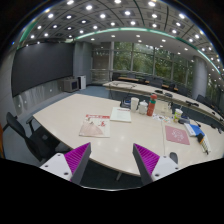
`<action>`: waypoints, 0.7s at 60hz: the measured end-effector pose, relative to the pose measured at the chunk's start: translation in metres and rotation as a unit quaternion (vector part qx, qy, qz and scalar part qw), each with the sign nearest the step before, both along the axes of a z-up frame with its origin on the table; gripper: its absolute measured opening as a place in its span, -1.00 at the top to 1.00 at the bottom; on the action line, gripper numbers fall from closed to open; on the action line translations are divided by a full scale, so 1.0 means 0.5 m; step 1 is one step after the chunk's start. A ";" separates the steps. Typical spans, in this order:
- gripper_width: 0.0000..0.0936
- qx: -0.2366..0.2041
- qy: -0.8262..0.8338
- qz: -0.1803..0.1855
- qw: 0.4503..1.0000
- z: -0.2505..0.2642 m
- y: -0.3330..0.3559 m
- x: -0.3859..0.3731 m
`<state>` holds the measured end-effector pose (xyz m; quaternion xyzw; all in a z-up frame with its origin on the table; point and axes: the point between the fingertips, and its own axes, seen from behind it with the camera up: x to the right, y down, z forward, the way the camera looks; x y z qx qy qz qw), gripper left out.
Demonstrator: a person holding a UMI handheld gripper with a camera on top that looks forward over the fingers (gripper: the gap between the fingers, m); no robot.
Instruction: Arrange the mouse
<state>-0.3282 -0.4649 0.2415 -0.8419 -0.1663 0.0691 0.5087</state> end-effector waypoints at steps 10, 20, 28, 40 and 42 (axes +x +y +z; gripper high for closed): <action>-0.84 -0.016 -0.007 -0.033 0.999 -0.054 0.001 -0.015; -0.83 -0.043 -0.017 -0.066 0.997 -0.131 -0.006 0.066; -0.83 -0.070 -0.028 -0.103 0.992 -0.220 -0.016 0.170; -0.83 -0.085 -0.055 -0.163 0.981 -0.347 0.033 0.391; -0.83 -0.084 -0.056 -0.172 0.980 -0.361 0.051 0.426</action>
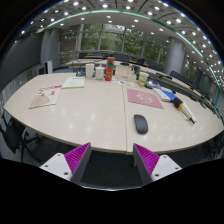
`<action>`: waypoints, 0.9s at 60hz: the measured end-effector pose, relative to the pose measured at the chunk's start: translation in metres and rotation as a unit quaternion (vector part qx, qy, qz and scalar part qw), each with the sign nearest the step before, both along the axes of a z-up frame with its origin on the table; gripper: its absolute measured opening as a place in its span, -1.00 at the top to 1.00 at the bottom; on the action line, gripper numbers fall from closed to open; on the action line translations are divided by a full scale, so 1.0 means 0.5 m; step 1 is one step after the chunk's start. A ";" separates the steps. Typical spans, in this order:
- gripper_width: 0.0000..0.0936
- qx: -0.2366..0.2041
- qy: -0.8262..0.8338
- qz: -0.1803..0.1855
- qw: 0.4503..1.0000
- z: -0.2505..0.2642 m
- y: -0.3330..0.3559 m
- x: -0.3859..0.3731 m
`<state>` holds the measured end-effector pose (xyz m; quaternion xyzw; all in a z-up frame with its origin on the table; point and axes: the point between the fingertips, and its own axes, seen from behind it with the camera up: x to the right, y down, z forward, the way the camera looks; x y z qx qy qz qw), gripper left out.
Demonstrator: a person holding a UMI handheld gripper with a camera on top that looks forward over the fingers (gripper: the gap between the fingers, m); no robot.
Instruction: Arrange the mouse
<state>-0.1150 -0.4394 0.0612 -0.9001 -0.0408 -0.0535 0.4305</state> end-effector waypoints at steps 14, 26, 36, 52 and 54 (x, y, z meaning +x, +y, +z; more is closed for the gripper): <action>-0.83 0.018 0.003 -0.030 0.999 -0.052 0.177 0.186; -0.78 0.011 0.012 -0.027 1.000 -0.115 0.318 0.255; -0.29 0.003 0.053 -0.015 0.998 -0.147 0.366 0.254; 0.22 0.002 0.053 0.004 0.999 -0.148 0.375 0.253; 0.26 -0.001 0.054 0.004 0.999 -0.149 0.375 0.252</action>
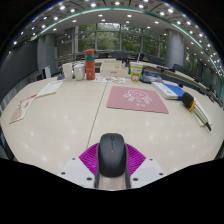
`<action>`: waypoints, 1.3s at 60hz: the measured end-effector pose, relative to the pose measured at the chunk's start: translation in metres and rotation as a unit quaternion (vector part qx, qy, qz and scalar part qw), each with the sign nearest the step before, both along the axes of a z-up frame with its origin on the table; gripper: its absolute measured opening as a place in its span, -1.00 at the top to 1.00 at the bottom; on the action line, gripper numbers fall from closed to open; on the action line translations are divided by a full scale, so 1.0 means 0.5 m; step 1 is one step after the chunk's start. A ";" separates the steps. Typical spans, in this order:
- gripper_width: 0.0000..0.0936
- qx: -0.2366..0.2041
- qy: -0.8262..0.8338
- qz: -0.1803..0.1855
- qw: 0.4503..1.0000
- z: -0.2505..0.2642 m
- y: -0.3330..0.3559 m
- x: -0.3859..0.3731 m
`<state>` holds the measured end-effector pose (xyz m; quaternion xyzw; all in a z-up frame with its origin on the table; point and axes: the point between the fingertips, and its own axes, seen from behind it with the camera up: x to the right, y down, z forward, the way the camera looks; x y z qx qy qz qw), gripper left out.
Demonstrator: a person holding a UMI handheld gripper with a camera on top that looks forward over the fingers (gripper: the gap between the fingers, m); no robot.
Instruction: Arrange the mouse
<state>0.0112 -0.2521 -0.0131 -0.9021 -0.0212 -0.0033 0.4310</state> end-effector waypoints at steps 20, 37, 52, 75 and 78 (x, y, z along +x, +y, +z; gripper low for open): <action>0.29 0.062 0.031 -0.023 0.997 0.212 0.082 0.007; 0.29 0.127 0.015 -0.048 0.991 0.353 0.382 0.112; 0.29 0.044 -0.001 -0.072 0.996 0.125 0.538 0.195; -0.86 0.001 -0.002 -0.103 0.995 0.053 0.512 0.238; -0.80 0.004 0.001 -0.100 0.995 0.078 0.492 0.231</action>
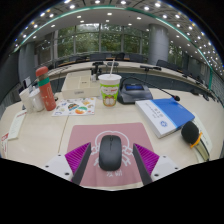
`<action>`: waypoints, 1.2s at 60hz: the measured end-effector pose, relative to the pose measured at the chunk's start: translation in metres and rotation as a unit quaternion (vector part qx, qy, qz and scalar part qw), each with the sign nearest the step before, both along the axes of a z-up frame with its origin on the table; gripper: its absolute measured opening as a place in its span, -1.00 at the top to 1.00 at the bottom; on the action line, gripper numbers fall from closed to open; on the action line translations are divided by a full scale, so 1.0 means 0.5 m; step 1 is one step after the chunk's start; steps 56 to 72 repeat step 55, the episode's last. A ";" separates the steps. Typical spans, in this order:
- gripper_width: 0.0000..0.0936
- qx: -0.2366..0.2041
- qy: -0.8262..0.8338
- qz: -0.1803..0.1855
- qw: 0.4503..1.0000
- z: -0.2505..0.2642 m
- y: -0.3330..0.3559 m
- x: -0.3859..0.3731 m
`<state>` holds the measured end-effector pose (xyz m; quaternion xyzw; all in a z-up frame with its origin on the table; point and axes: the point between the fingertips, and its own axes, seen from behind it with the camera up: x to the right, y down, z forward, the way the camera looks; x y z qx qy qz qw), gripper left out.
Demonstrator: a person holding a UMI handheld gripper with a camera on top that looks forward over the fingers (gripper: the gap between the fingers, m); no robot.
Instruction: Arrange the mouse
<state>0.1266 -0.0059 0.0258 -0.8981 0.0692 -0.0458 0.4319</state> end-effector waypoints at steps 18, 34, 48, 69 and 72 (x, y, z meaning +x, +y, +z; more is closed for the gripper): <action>-0.85 0.014 -0.003 0.011 1.000 0.188 -0.234 -0.061; -0.83 0.028 -0.016 0.023 0.999 0.289 -0.438 -0.112; -0.84 0.040 -0.014 0.021 0.999 0.325 -0.515 -0.127; -0.84 0.041 -0.023 0.025 0.999 0.331 -0.531 -0.126; -0.84 0.041 -0.023 0.025 0.999 0.331 -0.531 -0.126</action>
